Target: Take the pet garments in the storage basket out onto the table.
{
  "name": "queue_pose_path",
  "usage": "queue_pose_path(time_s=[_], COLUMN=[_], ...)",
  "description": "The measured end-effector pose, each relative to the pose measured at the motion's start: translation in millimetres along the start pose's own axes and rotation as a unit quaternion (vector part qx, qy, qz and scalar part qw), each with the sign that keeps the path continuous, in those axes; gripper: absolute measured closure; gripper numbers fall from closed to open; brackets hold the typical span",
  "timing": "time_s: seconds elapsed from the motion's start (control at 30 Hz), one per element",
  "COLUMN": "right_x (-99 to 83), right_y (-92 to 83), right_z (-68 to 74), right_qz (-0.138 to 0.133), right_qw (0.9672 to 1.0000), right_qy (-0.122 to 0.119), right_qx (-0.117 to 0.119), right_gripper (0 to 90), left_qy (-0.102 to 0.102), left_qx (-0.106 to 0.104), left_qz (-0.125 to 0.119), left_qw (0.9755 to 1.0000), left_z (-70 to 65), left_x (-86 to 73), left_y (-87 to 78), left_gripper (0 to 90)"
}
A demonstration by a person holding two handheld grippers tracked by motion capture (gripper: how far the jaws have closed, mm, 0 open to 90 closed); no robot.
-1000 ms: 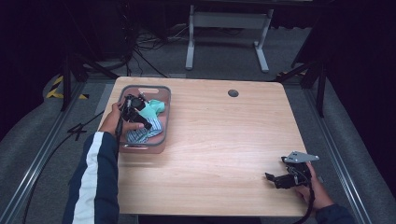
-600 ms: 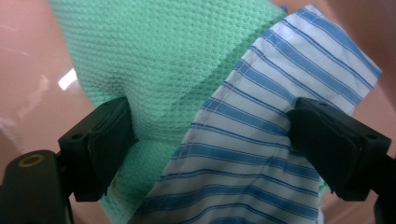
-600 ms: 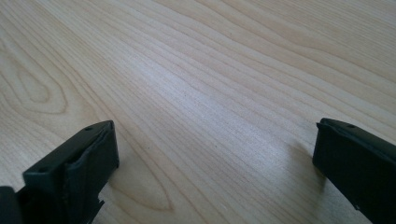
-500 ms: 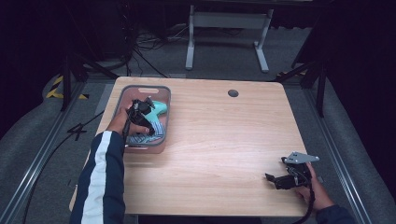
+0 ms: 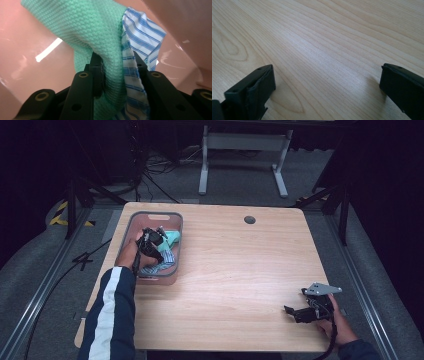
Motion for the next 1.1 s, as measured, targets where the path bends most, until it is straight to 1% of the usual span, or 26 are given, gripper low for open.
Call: queue_pose_path(time_s=[0.03, 0.07, 0.1, 0.13, 0.17, 0.2, 0.23, 0.3, 0.4, 0.43, 0.47, 0.5, 0.53, 0.57, 0.6, 0.67, 0.77, 0.8, 0.83, 0.87, 0.9, 0.97, 1.0, 1.03, 1.07, 1.1], right_x=[0.0, 0.0, 0.0, 0.0, 0.0, 0.0, 0.0, 0.0, 0.0, 0.0, 0.0, 0.0, 0.0, 0.0, 0.0, 0.0, 0.0, 0.0, 0.0, 0.0, 0.0, 0.0, 0.0, 0.0, 0.0, 0.0], right_y=[0.0, 0.0, 0.0, 0.0, 0.0, 0.0, 0.0, -0.1, -0.1, -0.1, -0.1, -0.1, -0.1, -0.1, -0.1, -0.1, -0.1, -0.1, -0.1, -0.1, -0.1, -0.1, -0.1, -0.1, -0.1, -0.1], right_z=[0.0, 0.0, 0.0, 0.0, 0.0, 0.0, 0.0, 0.1, 0.0, 0.0, 0.1, 0.1, 0.1, 0.1, 0.1, 0.1, 0.1, 0.1, 0.1, 0.1, 0.1, 0.1, 0.1, 0.1, 0.1, 0.1], right_qz=[0.000, 0.000, 0.000, 0.000, 0.000, 0.000, 0.000, 0.000, 0.000, 0.000, 0.000, 0.000, 0.000, 0.000, 0.000, 0.000, 0.000, 0.000, 0.000, 0.000, 0.000, 0.000, 0.000, 0.000, 0.000, 0.000], right_qw=[1.0000, 1.0000, 1.0000, 1.0000, 1.0000, 1.0000, 1.0000, 1.0000, 1.0000, 1.0000, 1.0000, 1.0000, 1.0000, 1.0000, 1.0000, 1.0000, 1.0000, 1.0000, 1.0000, 1.0000, 1.0000, 1.0000, 1.0000, 1.0000, 1.0000, 1.0000], right_qy=[0.000, 0.000, 0.000, 0.000, 0.000, 0.000, 0.000, 0.000, -0.001, -0.001, -0.001, 0.000, 0.000, -0.001, 0.000, -0.001, -0.001, -0.001, -0.001, -0.001, -0.001, -0.001, -0.001, -0.001, -0.001, -0.001], right_qx=[0.000, 0.000, 0.000, 0.000, 0.000, 0.000, 0.000, 0.000, 0.000, 0.000, 0.000, 0.000, 0.000, 0.000, 0.000, 0.000, 0.000, 0.000, 0.000, 0.000, 0.000, 0.000, 0.000, 0.000, 0.000, 0.000], right_gripper=[0.6, 0.6, 0.6, 0.6, 0.6, 0.6, 0.7, 0.7, 0.6, 0.6, 0.7, 0.6, 0.6, 0.6, 0.7, 0.7, 0.7, 0.6, 0.7, 0.6, 0.7, 0.7, 0.7, 0.7, 0.7, 0.7], left_qy=[0.001, 0.001, -0.001, 0.005, 0.005, 0.005, 0.008, 0.007, 0.010, 0.006, 0.009, 0.010, 0.008, 0.010, 0.007, 0.012, 0.016, 0.019, 0.020, 0.022, 0.021, 0.025, 0.025, 0.026, 0.026, 0.031], left_qx=[0.007, 0.007, 0.017, 0.020, 0.020, 0.023, 0.022, 0.033, 0.035, 0.033, 0.033, 0.038, 0.031, 0.037, 0.036, 0.038, 0.037, 0.044, 0.046, 0.043, 0.045, 0.043, 0.043, 0.045, 0.044, 0.043], left_qz=[0.001, 0.001, -0.003, -0.007, -0.007, -0.012, -0.013, -0.022, -0.042, -0.050, -0.050, -0.056, -0.066, -0.071, -0.081, -0.089, -0.112, -0.114, -0.116, -0.122, -0.130, -0.143, -0.143, -0.155, -0.162, -0.167], left_qw=[1.0000, 1.0000, 0.9998, 0.9998, 0.9998, 0.9996, 0.9996, 0.9992, 0.9985, 0.9982, 0.9981, 0.9977, 0.9973, 0.9967, 0.9961, 0.9952, 0.9929, 0.9923, 0.9919, 0.9913, 0.9902, 0.9884, 0.9884, 0.9865, 0.9855, 0.9846], left_z=[-0.5, -0.5, -1.7, -3.0, -3.0, -3.9, -4.1, -4.6, -5.2, -6.4, -7.1, -7.5, -8.7, -8.8, -9.3, -10.2, -12.7, -13.7, -14.9, -16.0, -17.4, -19.8, -19.8, -21.6, -23.1, -24.4], left_x=[-0.2, -0.2, -0.5, -1.1, -1.1, -1.5, -1.9, -2.6, -3.8, -4.2, -5.2, -5.8, -6.7, -7.6, -8.3, -10.0, -12.5, -13.3, -13.9, -14.7, -15.6, -17.8, -17.8, -19.0, -20.0, -21.1], left_y=[-2.2, -2.2, -5.2, -9.7, -9.7, -11.9, -14.7, -20.3, -30.5, -31.8, -35.2, -38.1, -40.8, -44.1, -47.0, -53.4, -62.9, -66.2, -68.2, -69.9, -72.4, -77.8, -77.8, -81.0, -83.5, -86.1], left_gripper=[71.9, 72.3, 72.3, 72.7, 72.8, 72.8, 72.8, 73.0, 73.1, 73.1, 73.2, 73.2, 73.2, 73.2, 73.2, 73.2, 73.2, 73.2, 73.2, 73.2, 73.2, 73.2, 73.2, 73.2, 73.2, 73.3])
Point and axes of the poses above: each handheld gripper's, and its own axes: y roughly forward along the jaws, x roughly out of its top, z roughly to its left, the point moved 3 cm from there along y, roughly forward along the jaws, and after that the axes turned 11 degrees about z, right-handed, at the moved point
